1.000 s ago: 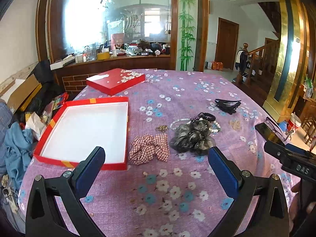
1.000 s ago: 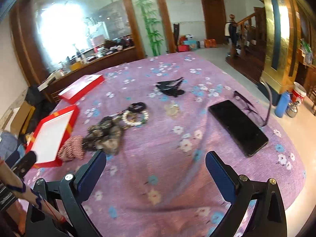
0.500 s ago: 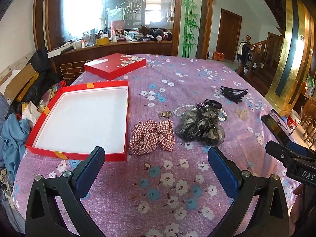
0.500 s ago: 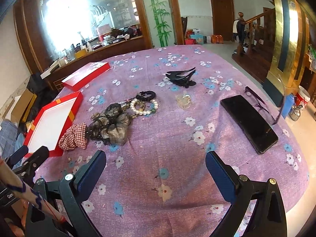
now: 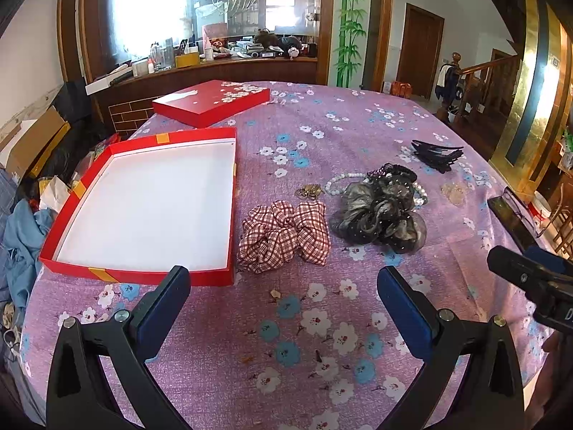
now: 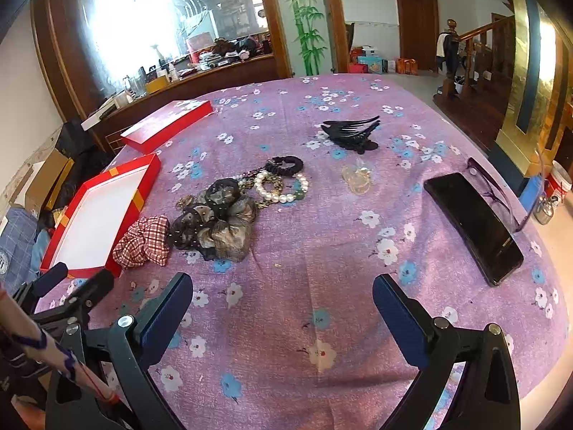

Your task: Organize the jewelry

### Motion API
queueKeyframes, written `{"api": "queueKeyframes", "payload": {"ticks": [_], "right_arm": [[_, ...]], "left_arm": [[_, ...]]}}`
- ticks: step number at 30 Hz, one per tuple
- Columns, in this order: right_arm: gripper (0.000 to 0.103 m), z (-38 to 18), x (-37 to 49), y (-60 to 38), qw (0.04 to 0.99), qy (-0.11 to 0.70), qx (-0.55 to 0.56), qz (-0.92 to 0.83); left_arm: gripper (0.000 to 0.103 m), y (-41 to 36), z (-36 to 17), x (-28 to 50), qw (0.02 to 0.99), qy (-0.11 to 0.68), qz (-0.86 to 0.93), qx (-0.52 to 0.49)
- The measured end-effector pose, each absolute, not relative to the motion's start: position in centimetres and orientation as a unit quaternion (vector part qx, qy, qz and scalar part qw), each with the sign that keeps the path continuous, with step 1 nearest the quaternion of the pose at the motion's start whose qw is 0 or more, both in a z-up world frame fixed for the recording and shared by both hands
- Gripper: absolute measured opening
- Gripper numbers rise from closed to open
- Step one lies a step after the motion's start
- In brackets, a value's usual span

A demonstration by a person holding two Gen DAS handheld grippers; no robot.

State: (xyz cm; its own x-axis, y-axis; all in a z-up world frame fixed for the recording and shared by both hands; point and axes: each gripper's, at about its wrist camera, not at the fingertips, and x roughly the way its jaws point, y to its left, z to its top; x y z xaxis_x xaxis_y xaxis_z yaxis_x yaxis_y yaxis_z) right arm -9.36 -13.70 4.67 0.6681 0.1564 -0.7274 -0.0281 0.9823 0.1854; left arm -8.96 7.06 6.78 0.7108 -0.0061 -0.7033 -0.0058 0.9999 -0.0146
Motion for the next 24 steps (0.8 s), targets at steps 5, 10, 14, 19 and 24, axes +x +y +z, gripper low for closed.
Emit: {"api": "queueKeyframes", "payload": {"ticks": [5,10,14,19,24], "right_arm": [[0.102,5.0,-8.5,-12.8,0.908,0.407,0.076,0.069],[0.102,5.0,-7.9,-11.5,0.908,0.408,0.063,0.074],[0.102,4.9,-7.5,-10.7,0.905,0.413,0.057,0.078],[0.102,4.9,-7.2,-9.8,0.905,0.414,0.049,0.082],[0.101,5.6,-6.2,-8.5,0.905,0.410,0.042,0.107]], "left_arm": [[0.103,7.5,6.2,-8.7,0.923,0.386,0.002,-0.009],[0.103,8.2,5.8,-8.6,0.921,0.390,0.002,-0.015],[0.103,8.6,5.5,-8.3,0.920,0.393,0.003,-0.020],[0.103,9.7,5.4,-8.0,0.919,0.394,0.001,-0.028],[0.103,13.1,6.3,-7.9,0.924,0.380,-0.007,-0.049]]}}
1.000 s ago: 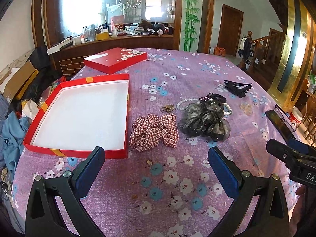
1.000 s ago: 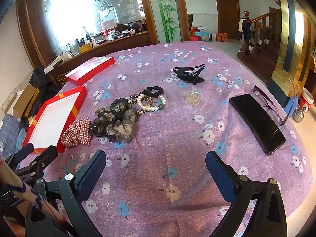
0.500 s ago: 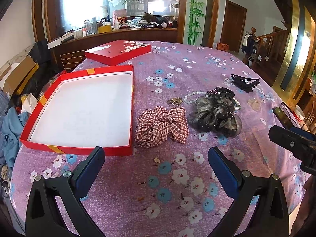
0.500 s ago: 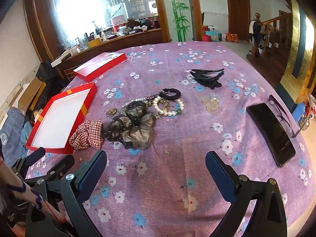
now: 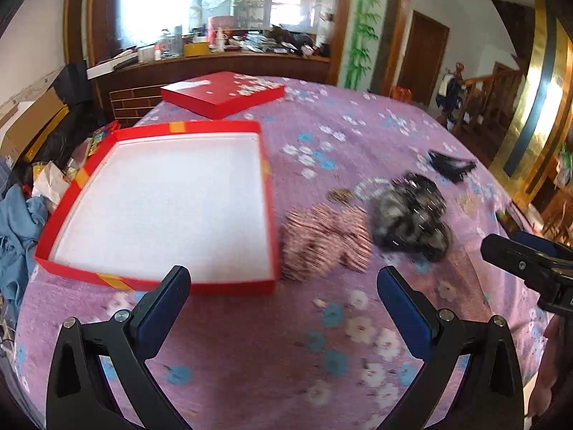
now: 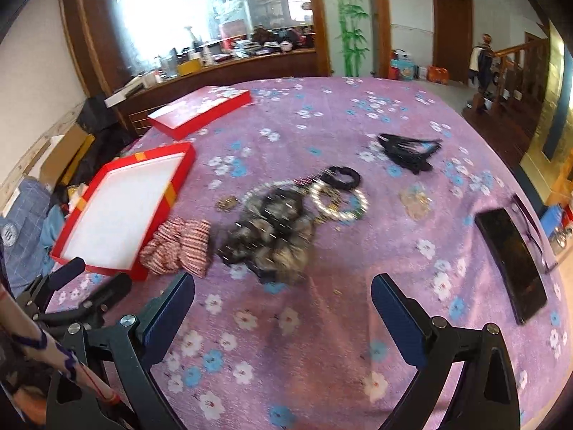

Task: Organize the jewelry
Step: 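Grasp the black bow scrunchie with the right gripper while the left grasps the plaid scrunchie, then carry both scrunchies over the white box and open both grippers to drop them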

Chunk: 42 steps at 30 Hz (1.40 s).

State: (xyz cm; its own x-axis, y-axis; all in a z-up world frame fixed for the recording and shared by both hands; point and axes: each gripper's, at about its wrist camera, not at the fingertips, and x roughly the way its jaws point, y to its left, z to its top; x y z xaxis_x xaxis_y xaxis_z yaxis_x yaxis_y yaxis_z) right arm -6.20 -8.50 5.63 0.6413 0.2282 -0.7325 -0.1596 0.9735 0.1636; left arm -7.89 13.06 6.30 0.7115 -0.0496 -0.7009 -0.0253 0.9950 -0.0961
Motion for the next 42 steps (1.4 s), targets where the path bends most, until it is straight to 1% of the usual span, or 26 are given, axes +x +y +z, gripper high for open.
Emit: {"api": "queueKeyframes", "payload": {"ticks": [2,6,9,11,12,13,14,15,16,17,18,24,25,26,28,29,31,33,34,37,42], "right_arm": [[0.101,5.6,-5.3,-7.8,0.903,0.410,0.042,0.120],[0.097,4.3,-2.8,-5.8,0.896,0.424,0.024,0.128],[0.087,2.4,-0.7,-4.8,0.885,0.449,0.015,0.118],[0.062,1.0,0.3,-4.6,0.877,0.468,0.013,0.111],[0.038,0.4,0.6,-4.7,0.871,0.479,0.014,0.112],[0.032,0.0,0.6,-4.9,0.868,0.484,0.017,0.110],[0.030,0.1,0.3,-5.6,0.872,0.476,0.031,0.113],[0.024,0.3,0.0,-6.0,0.875,0.468,0.037,0.115],[0.024,0.7,-0.3,-6.5,0.879,0.461,0.041,0.114],[0.024,1.1,-0.6,-7.2,0.883,0.454,0.049,0.112],[0.024,1.5,-0.9,-8.1,0.886,0.447,0.062,0.108],[0.024,3.0,-2.6,-11.1,0.895,0.426,0.092,0.098],[0.024,3.1,-2.8,-11.3,0.895,0.424,0.094,0.098],[0.024,3.2,-3.2,-11.5,0.896,0.422,0.095,0.099],[0.024,3.4,-3.9,-11.8,0.898,0.417,0.097,0.102],[0.024,3.4,-4.0,-12.0,0.898,0.416,0.098,0.103],[0.024,3.6,-4.3,-12.2,0.899,0.412,0.099,0.107],[0.024,3.8,-4.7,-12.3,0.900,0.408,0.102,0.111],[0.024,4.0,-4.8,-12.4,0.901,0.406,0.103,0.112],[0.024,4.7,-5.3,-12.6,0.905,0.396,0.105,0.114],[0.024,6.8,-6.2,-12.5,0.915,0.374,0.094,0.117]], "left_arm": [[0.103,14.7,6.5,-7.8,0.925,0.377,0.005,-0.057],[0.103,17.1,6.6,-8.0,0.924,0.375,0.014,-0.074],[0.103,17.1,6.6,-8.2,0.925,0.374,-0.001,-0.072],[0.102,16.7,6.7,-8.2,0.926,0.373,-0.008,-0.062],[0.098,16.2,6.8,-8.2,0.926,0.373,-0.018,-0.057],[0.096,15.7,6.8,-8.0,0.926,0.374,-0.030,-0.050],[0.093,15.3,6.8,-7.9,0.925,0.375,-0.038,-0.048],[0.088,14.7,6.8,-7.5,0.923,0.379,-0.056,-0.044],[0.084,14.1,6.7,-7.1,0.920,0.383,-0.067,-0.040],[0.077,13.6,6.6,-6.8,0.918,0.388,-0.076,-0.036],[0.074,12.7,6.5,-6.1,0.914,0.396,-0.086,-0.031],[0.074,7.1,5.1,-2.9,0.899,0.420,-0.117,0.035],[0.073,6.6,4.5,-2.0,0.895,0.432,-0.102,0.043],[0.067,6.5,4.2,-1.3,0.892,0.440,-0.095,0.045],[0.066,6.1,3.0,0.3,0.881,0.463,-0.085,0.052],[0.064,6.1,2.5,0.8,0.877,0.471,-0.072,0.057],[0.048,5.7,1.5,1.5,0.870,0.485,-0.070,0.063],[0.017,5.8,1.4,1.4,0.874,0.479,-0.055,0.060],[0.014,5.9,1.7,1.1,0.875,0.477,-0.063,0.050],[0.013,6.6,3.2,0.1,0.881,0.465,-0.091,0.006],[0.013,8.0,7.3,-1.8,0.898,0.426,-0.107,-0.016]]}}
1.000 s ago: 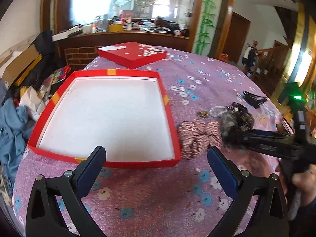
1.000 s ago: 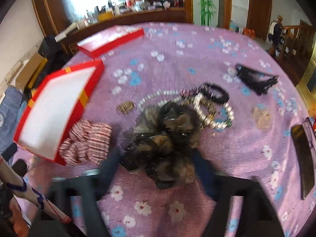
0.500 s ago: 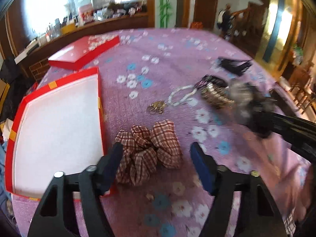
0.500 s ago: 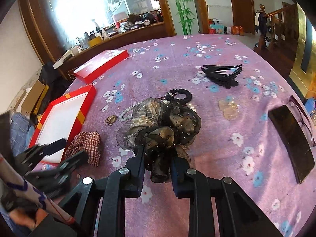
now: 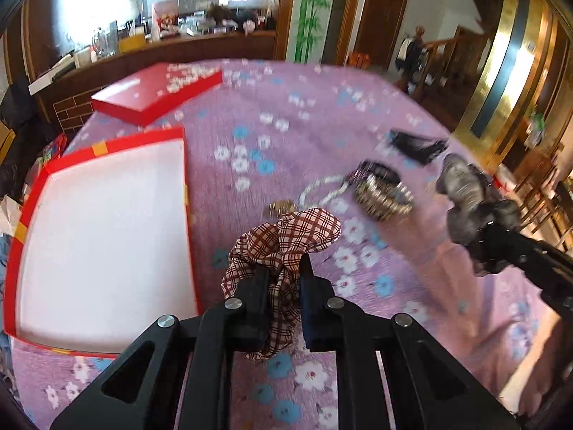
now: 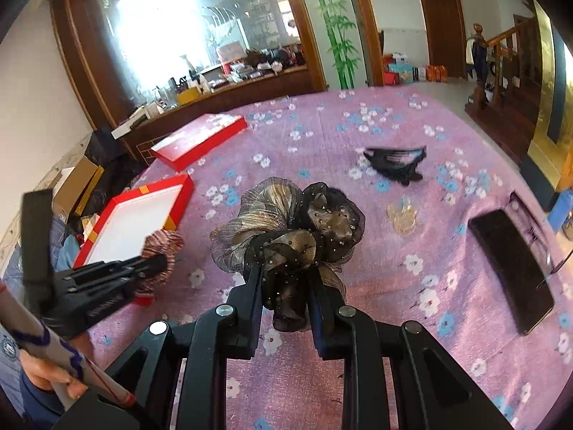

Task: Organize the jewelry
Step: 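Carry both scrunchies over the white box and open both grippers to drop them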

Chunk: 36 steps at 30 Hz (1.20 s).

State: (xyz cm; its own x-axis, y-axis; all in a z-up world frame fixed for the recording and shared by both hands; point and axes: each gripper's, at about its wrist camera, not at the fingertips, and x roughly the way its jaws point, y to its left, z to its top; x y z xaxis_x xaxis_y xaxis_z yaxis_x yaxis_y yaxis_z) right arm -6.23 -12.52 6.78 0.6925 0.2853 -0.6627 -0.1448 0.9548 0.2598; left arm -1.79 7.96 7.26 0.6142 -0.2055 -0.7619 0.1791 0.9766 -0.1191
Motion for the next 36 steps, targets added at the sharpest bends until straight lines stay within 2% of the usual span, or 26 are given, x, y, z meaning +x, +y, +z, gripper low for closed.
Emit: {"api": "queueKeyframes", "payload": {"ticks": [15,20,27,36], "right_arm": [[0.024,15.2,-5.2,-4.8,0.907,0.348,0.060,0.227],[0.024,16.6,-2.7,0.3,0.900,0.353,0.034,0.255],[0.025,14.7,2.9,7.2,0.878,0.389,0.017,0.277],[0.025,9.2,10.3,14.1,0.853,0.442,0.025,0.277]], "left_arm": [[0.014,18.4,17.6,-3.3,0.940,0.335,-0.046,-0.039],[0.014,22.8,18.4,-1.4,0.940,0.337,-0.008,-0.055],[0.014,28.0,15.4,3.5,0.927,0.360,0.016,-0.105],[0.014,32.4,7.2,10.4,0.897,0.410,0.069,-0.150]]}}
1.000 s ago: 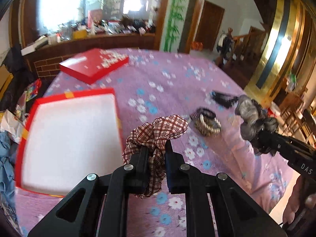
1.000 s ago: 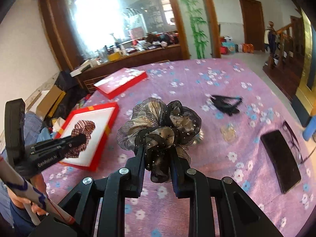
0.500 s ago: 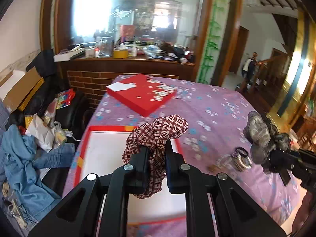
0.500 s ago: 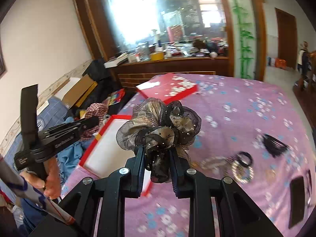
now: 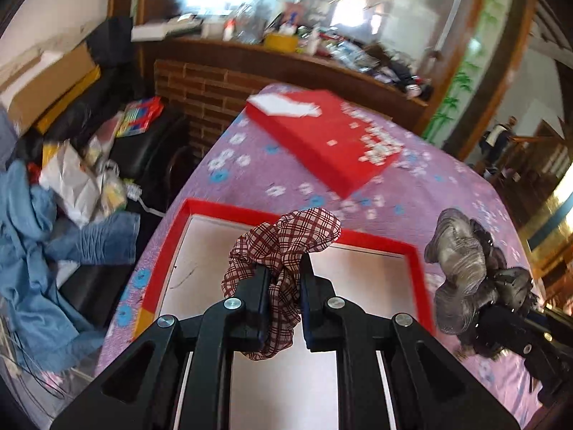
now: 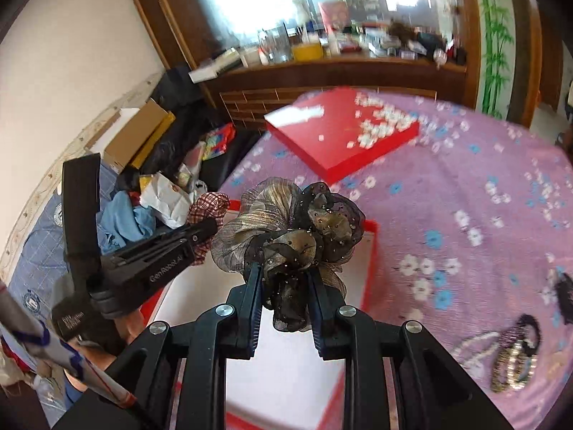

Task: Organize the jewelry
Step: 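Carry both scrunchies over the white box and open both grippers to drop them, then move both grippers back toward the bracelets and clips on the tablecloth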

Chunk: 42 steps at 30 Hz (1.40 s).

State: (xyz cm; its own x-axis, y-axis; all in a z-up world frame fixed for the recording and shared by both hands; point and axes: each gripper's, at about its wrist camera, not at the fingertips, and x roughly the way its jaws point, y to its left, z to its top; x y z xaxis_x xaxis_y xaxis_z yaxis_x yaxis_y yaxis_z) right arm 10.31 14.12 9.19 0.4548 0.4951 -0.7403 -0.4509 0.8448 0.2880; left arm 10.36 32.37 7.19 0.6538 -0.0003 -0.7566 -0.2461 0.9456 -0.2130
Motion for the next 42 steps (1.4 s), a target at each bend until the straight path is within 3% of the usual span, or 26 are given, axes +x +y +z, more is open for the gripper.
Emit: {"api": "queueKeyframes", "payload": {"ticks": [9,11,13,15,17,19,22,42], "right_arm": [[0.026,3.8,15.5,16.9,0.842,0.474,0.049,0.252],[0.030,3.0,16.1,17.1,0.843,0.477,0.048,0.245],[0.036,2.4,16.5,17.1,0.840,0.482,0.054,0.244],[0.038,2.0,16.8,17.0,0.836,0.487,0.060,0.247],[0.039,1.9,16.8,16.7,0.835,0.488,0.065,0.246],[0.049,2.1,16.7,16.4,0.834,0.488,0.071,0.249],[0.057,3.2,16.1,15.4,0.839,0.474,0.084,0.253],[0.058,5.3,8.5,9.9,0.834,0.445,0.140,0.294]], "left_arm": [[0.016,33.1,4.2,11.8,0.888,0.431,0.081,-0.141],[0.017,33.2,4.1,12.0,0.887,0.433,0.084,-0.137],[0.024,33.2,4.0,12.0,0.887,0.432,0.087,-0.139],[0.039,33.3,4.0,12.0,0.887,0.431,0.082,-0.145],[0.040,33.5,4.3,11.9,0.889,0.424,0.081,-0.150],[0.040,33.7,4.6,11.7,0.892,0.417,0.075,-0.159],[0.048,33.8,4.9,11.5,0.895,0.408,0.068,-0.169],[0.048,32.5,7.2,9.7,0.919,0.353,0.033,-0.171]]}}
